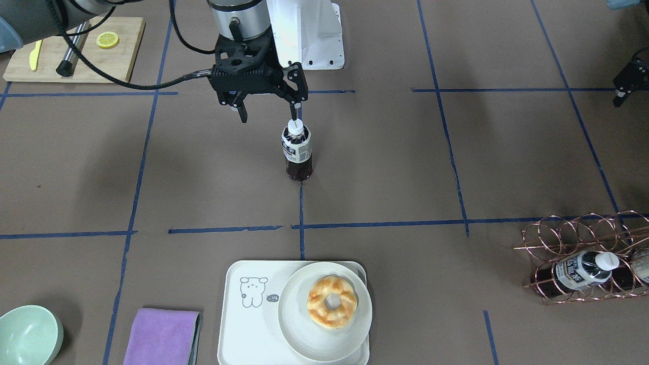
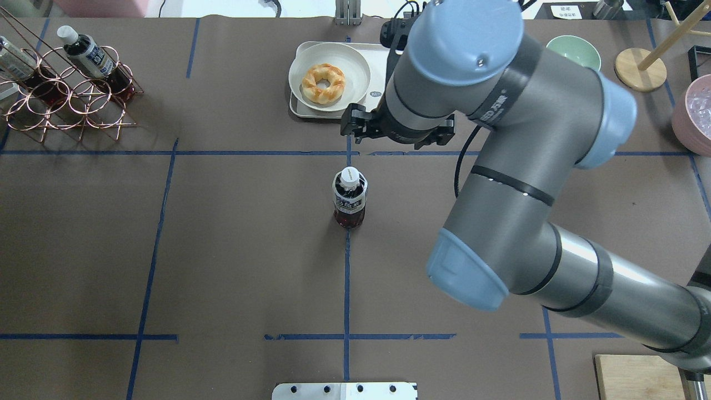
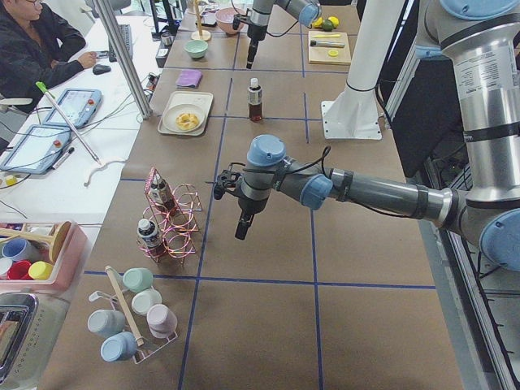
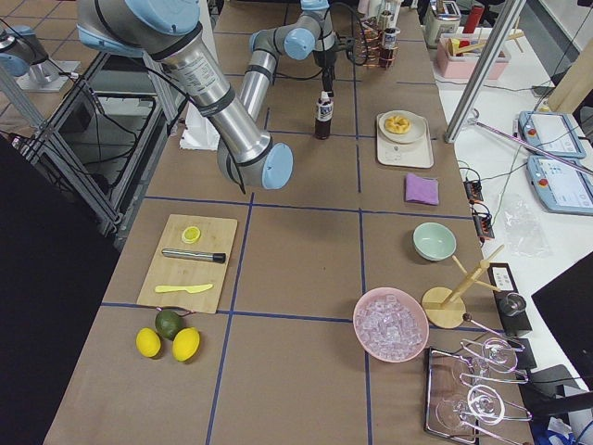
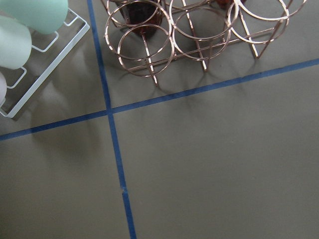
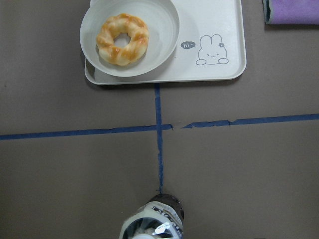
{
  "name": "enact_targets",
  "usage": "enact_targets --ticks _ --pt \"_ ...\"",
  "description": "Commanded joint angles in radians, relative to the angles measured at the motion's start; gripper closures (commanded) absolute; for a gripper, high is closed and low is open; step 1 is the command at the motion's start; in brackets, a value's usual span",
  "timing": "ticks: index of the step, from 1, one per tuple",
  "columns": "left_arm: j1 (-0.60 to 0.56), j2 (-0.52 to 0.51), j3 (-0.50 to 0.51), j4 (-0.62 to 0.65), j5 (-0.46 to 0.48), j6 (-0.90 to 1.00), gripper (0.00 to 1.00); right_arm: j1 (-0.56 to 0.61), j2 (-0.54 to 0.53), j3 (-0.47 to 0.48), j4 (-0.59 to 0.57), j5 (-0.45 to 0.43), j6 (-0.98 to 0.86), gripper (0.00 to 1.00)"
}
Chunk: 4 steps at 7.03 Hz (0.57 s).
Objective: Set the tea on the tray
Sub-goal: 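Move the right gripper over the standing tea bottle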
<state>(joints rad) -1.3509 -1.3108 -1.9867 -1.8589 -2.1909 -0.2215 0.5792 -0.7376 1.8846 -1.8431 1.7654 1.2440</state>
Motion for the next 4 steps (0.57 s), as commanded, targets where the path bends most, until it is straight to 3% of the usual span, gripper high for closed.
enact_targets --ticks 1,3,4 --pt "-0.011 0.004 0.009 0.000 -0.004 0.019 0.00 -0.048 0.061 -0.086 0.001 -0.047 0.008 0.02" --pt "-0.016 0.005 0.009 0.000 -0.016 0.021 0.00 -0.065 0.060 -0.101 -0.001 -0.050 0.006 0.06" --pt "-0.022 0.005 0.011 0.000 -0.016 0.024 0.00 -0.073 0.060 -0.104 -0.001 -0.050 0.008 0.17"
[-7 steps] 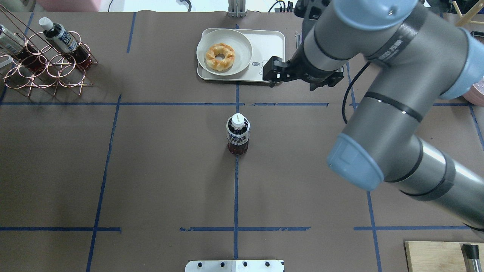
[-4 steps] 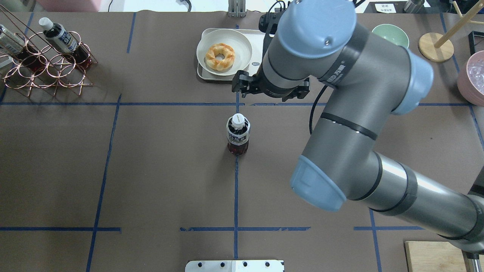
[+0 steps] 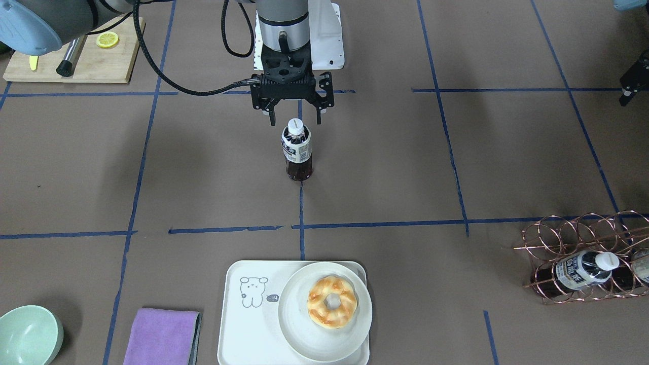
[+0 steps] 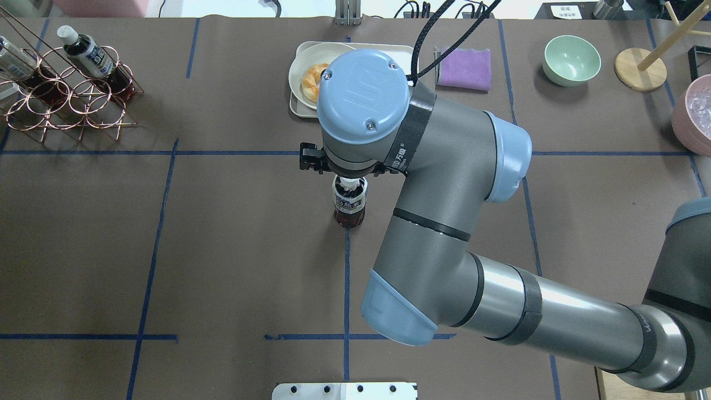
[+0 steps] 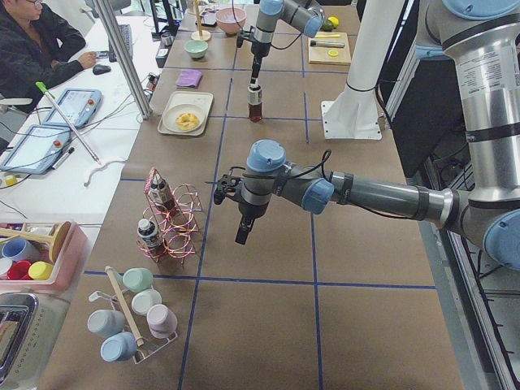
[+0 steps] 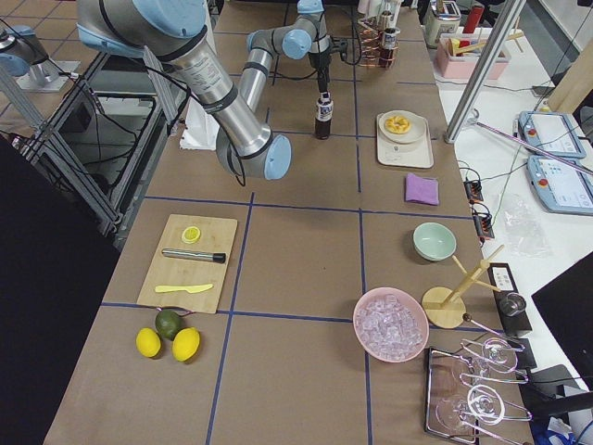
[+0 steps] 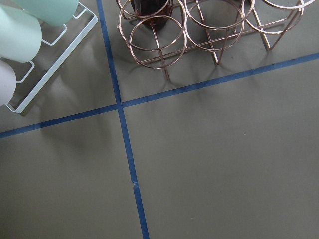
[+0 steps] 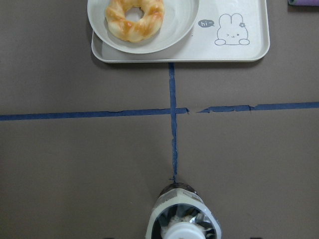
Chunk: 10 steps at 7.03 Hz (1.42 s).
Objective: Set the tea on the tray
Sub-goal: 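Lower the right gripper and close it on the bottle cap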
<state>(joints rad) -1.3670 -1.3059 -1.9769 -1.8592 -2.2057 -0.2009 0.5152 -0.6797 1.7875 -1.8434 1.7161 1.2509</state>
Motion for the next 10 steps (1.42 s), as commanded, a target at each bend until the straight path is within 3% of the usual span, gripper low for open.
enact_targets --ticks 1,4,10 --pt "-0.006 0.000 0.000 0.000 -0.002 0.003 0.00 -0.011 0.000 -0.013 0.000 -0.001 -0.001 0.26" --pt "-0.006 0.002 0.000 -0.002 -0.003 0.003 0.00 -0.011 0.002 -0.025 0.000 -0.003 -0.013 0.38" --pt "-0.015 0.000 0.004 -0.002 -0.002 0.003 0.00 -0.011 -0.003 -0.034 0.000 -0.033 -0.018 0.43"
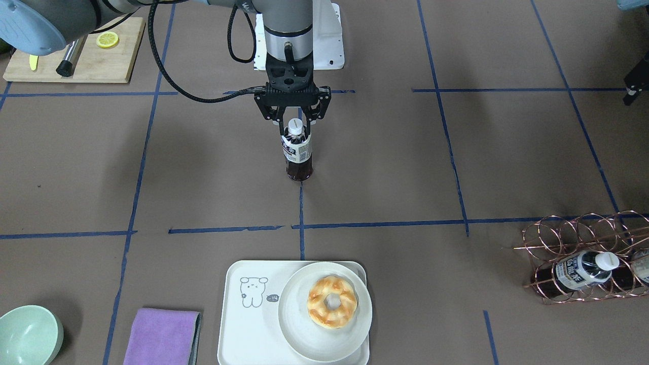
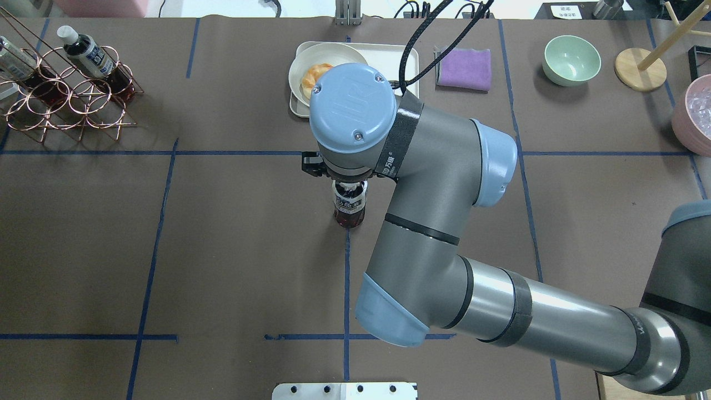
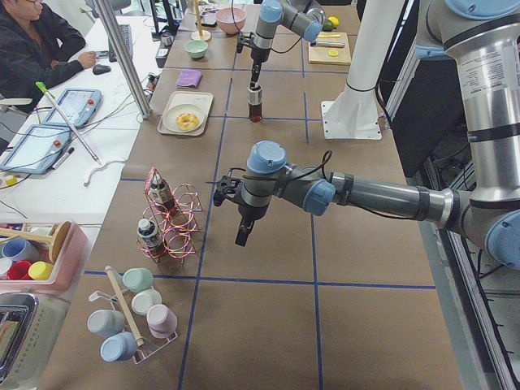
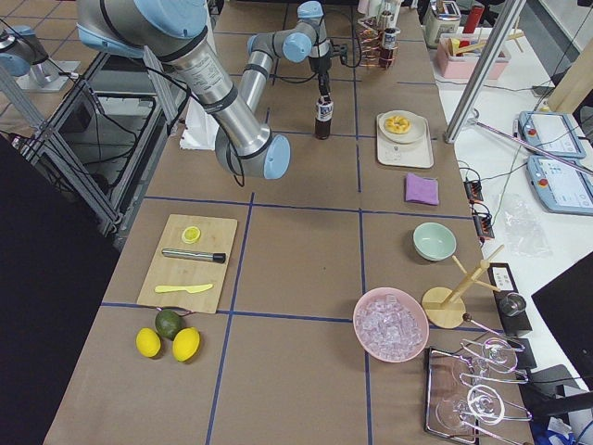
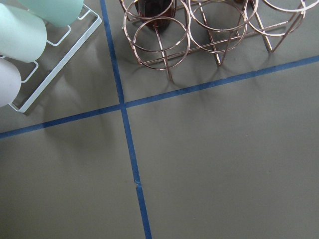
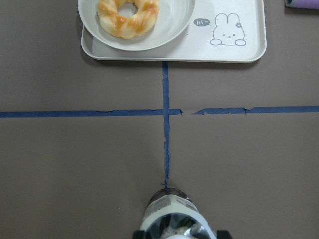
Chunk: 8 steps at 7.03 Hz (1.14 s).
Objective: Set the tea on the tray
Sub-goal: 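Lower the right gripper and close it on the bottle cap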
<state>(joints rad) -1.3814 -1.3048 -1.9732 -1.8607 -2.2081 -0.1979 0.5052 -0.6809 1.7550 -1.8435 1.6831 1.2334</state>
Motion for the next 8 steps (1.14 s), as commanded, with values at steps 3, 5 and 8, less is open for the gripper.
enact_targets --ticks 3,5,8 --pt "-0.007 -0.001 0.001 0.000 0.001 0.000 0.00 -0.001 0.000 0.000 0.000 0.006 0.001 0.43" --pt "-0.007 -0.001 0.002 0.000 0.001 0.000 0.00 -0.001 -0.002 0.000 -0.002 0.009 0.001 0.43" --pt "-0.007 -0.001 0.002 0.000 0.001 0.000 0.00 -0.001 0.000 0.011 -0.044 0.010 0.011 0.81"
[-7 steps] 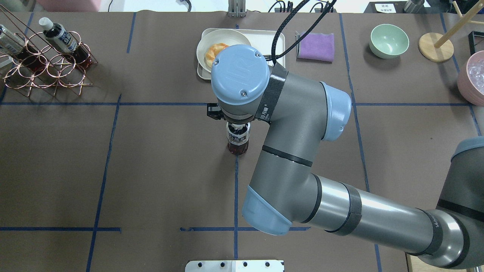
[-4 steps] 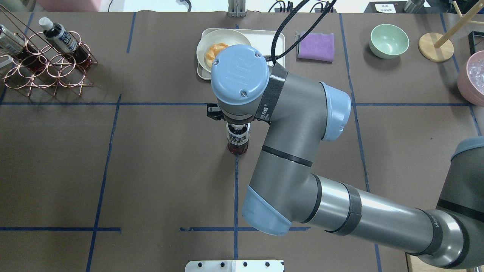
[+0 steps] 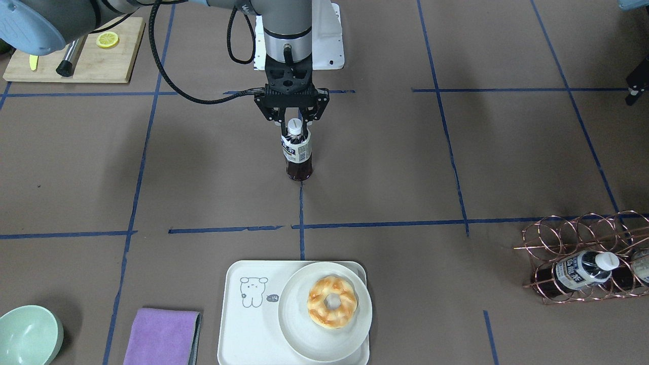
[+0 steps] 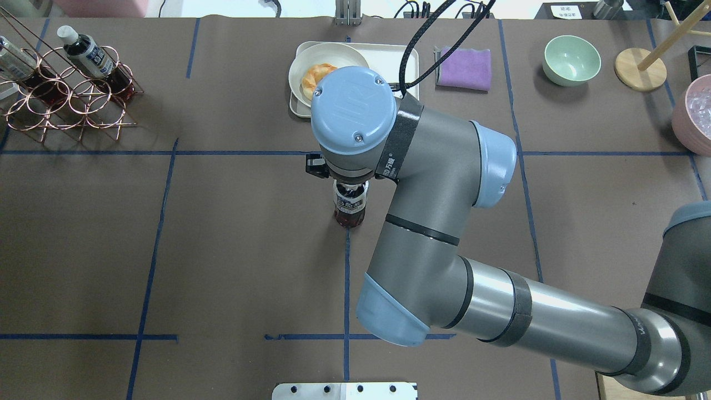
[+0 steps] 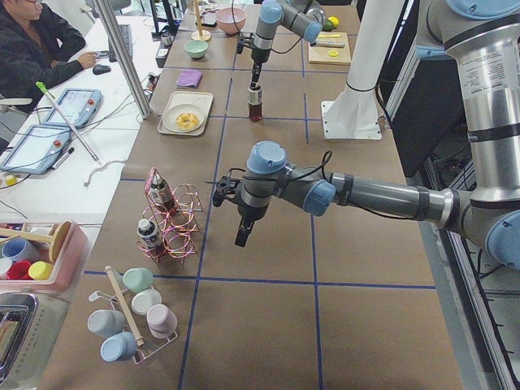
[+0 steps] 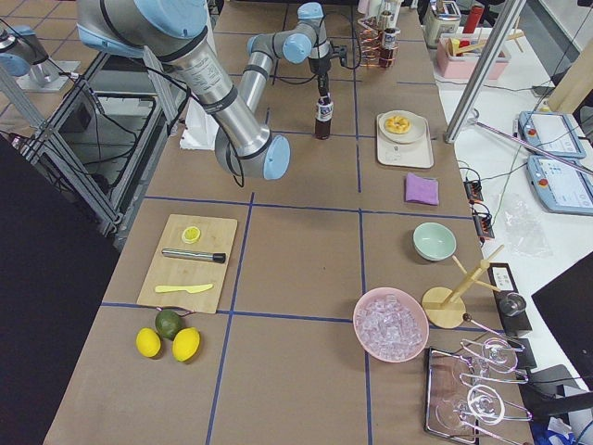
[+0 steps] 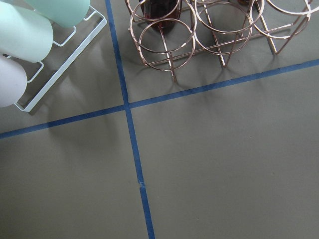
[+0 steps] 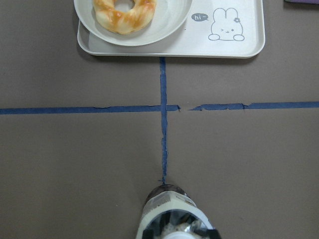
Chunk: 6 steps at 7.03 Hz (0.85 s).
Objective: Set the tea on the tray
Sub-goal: 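Lower the right gripper and close it on the bottle cap, then lift the bottle with the right gripper and carry it onto the white tray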
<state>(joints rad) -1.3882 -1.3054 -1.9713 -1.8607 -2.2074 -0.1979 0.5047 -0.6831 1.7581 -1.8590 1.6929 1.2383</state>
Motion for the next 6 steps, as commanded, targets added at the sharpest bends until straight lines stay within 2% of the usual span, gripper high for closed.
enact_targets --ticks 1,2,4,5,6 --pt "0.000 0.000 0.000 0.000 0.000 0.000 0.00 0.000 0.000 0.026 -0.035 0.002 0.009 1.00" --pt "0.000 -0.002 0.000 0.000 0.000 0.000 0.00 0.006 0.007 0.046 -0.060 0.028 0.007 1.00" --pt "-0.002 -0.005 -0.001 0.002 0.000 0.000 0.00 0.095 0.011 0.063 -0.054 0.042 -0.008 1.00" --pt "-0.002 -0.005 -0.001 0.002 0.000 0.000 0.00 0.142 0.011 0.052 -0.043 0.039 -0.051 1.00" --pt "-0.002 -0.005 -0.001 0.002 0.000 0.000 0.00 0.200 0.013 -0.003 0.012 0.039 -0.093 1.00"
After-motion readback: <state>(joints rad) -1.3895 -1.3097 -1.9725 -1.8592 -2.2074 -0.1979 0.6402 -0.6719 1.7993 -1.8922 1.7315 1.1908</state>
